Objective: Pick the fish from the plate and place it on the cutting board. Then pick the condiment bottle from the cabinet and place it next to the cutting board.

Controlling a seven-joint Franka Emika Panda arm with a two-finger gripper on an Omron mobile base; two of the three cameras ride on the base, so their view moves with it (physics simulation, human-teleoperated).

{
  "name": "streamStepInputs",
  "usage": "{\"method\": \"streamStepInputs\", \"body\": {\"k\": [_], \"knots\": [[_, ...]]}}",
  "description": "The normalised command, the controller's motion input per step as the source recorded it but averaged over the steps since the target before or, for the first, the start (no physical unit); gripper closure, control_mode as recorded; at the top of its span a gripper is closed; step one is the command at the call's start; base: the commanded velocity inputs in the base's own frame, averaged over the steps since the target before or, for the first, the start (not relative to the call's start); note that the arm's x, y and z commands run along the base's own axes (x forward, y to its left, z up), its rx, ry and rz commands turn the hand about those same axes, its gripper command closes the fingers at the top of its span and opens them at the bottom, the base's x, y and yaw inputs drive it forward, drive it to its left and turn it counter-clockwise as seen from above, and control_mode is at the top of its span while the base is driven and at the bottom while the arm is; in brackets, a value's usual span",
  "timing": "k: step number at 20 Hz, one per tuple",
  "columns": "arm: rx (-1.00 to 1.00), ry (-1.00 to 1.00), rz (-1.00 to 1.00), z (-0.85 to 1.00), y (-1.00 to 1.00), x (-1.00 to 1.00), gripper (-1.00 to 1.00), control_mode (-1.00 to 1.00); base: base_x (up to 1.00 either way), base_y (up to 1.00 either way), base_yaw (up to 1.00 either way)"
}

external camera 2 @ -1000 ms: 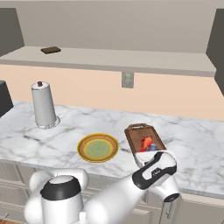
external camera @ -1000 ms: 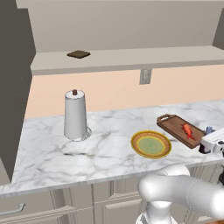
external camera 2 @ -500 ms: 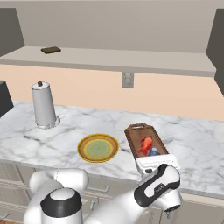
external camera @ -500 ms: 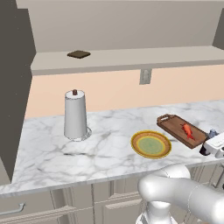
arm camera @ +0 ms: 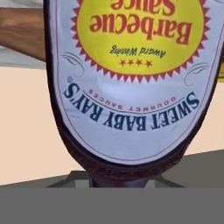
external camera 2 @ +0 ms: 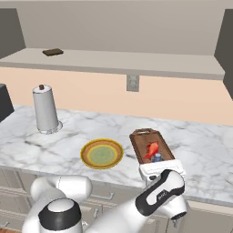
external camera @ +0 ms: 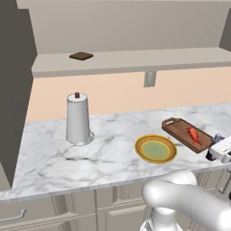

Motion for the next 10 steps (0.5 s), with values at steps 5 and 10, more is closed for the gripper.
{"method": "streamStepInputs", "body": {"k": [5,10], "knots": [[-0.05,0.02,0.0,-0.09,0.16,0.0,1.0,-1.0,0.0,0.0,0.0],[-0.03,0.0,0.0,-0.14,0.01,0.0,1.0,-1.0,0.0,0.0,0.0]]}}
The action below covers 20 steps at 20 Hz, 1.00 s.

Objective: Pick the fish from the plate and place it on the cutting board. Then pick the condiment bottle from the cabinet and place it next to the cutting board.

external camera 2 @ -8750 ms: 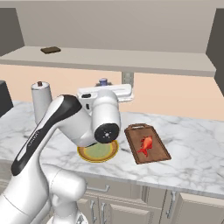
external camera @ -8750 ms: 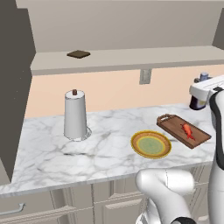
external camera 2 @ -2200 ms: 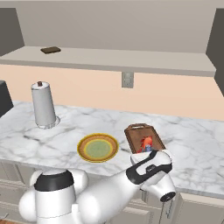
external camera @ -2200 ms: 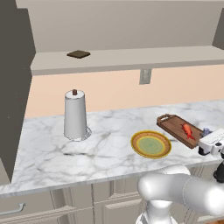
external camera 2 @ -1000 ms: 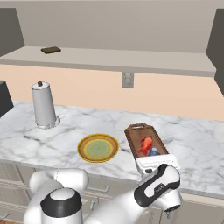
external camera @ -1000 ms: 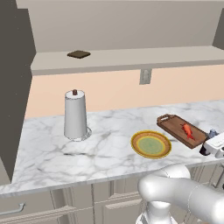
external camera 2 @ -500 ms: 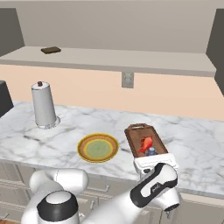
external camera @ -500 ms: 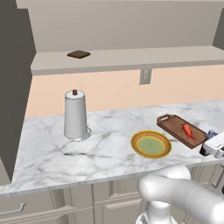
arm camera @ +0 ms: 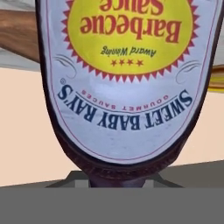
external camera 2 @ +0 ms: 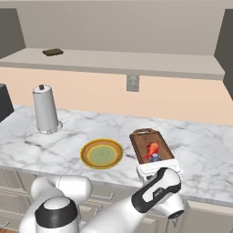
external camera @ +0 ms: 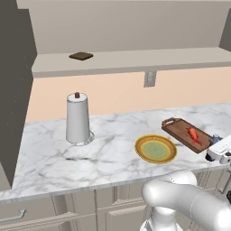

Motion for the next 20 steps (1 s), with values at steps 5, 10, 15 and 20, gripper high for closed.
{"method": "streamStepInputs", "body": {"k": [5,10,15,20], "knots": [[-0.01,0.01,0.0,-0.14,0.0,0.0,1.0,-1.0,0.0,0.0,0.0],[-0.01,0.0,0.0,-0.22,0.07,0.0,1.0,-1.0,0.0,0.0,0.0],[-0.01,0.01,0.0,-0.29,0.1,0.0,-1.0,-1.0,0.0,0.0,0.0],[0.0,0.01,0.0,-0.25,0.01,0.0,-1.0,-1.0,0.0,0.0,0.0]]}}
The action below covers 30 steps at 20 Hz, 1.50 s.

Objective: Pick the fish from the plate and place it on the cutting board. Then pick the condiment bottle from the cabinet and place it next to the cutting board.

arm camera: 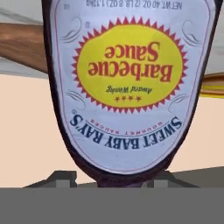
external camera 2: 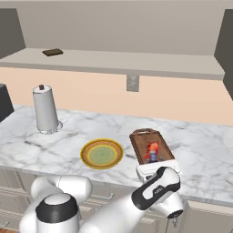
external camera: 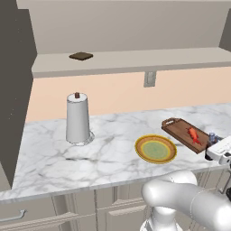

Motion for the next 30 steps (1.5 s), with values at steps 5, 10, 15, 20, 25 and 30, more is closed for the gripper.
{"method": "streamStepInputs", "body": {"k": [5,10,15,20,25,30], "knots": [[0.0,0.02,0.0,-0.18,0.0,0.0,-1.0,-1.0,0.0,0.0,0.0],[0.0,0.03,0.0,-0.12,0.0,0.0,-1.0,-1.0,0.0,0.0,0.0],[0.0,0.01,0.0,-0.05,-0.03,0.0,-1.0,-1.0,0.0,0.0,0.0],[0.0,0.0,0.0,0.0,-0.17,-0.05,-1.0,-1.0,0.0,0.0,0.0],[0.01,0.0,0.0,0.0,-0.23,-0.09,-1.0,-1.0,0.0,0.0,0.0],[0.0,0.0,0.0,0.0,-0.08,-0.11,-1.0,-1.0,0.0,0.0,0.0]]}}
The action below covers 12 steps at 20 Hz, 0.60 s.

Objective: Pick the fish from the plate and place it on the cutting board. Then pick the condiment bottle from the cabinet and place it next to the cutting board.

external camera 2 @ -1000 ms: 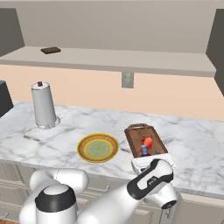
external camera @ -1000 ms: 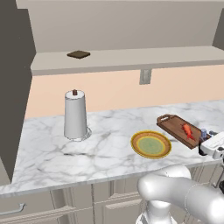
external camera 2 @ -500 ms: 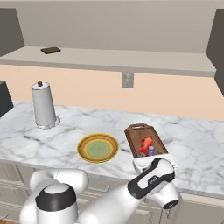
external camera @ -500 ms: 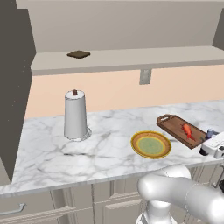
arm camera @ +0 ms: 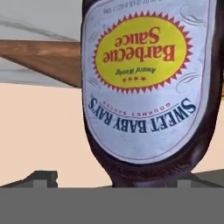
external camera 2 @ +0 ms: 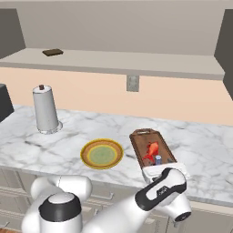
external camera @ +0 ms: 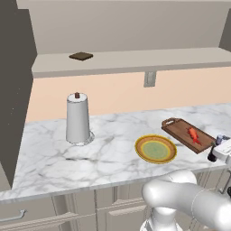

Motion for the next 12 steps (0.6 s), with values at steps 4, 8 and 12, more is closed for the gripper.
{"method": "streamStepInputs", "body": {"k": [4,8,12], "knots": [[0.0,0.0,0.0,-0.07,0.0,-0.14,-1.0,-1.0,0.0,0.0,0.0],[0.0,0.03,0.0,-0.11,0.18,-0.01,-1.0,-1.0,0.0,0.0,0.0],[0.0,0.02,0.0,-0.03,0.1,-0.07,-1.0,-1.0,0.0,0.0,0.0]]}}
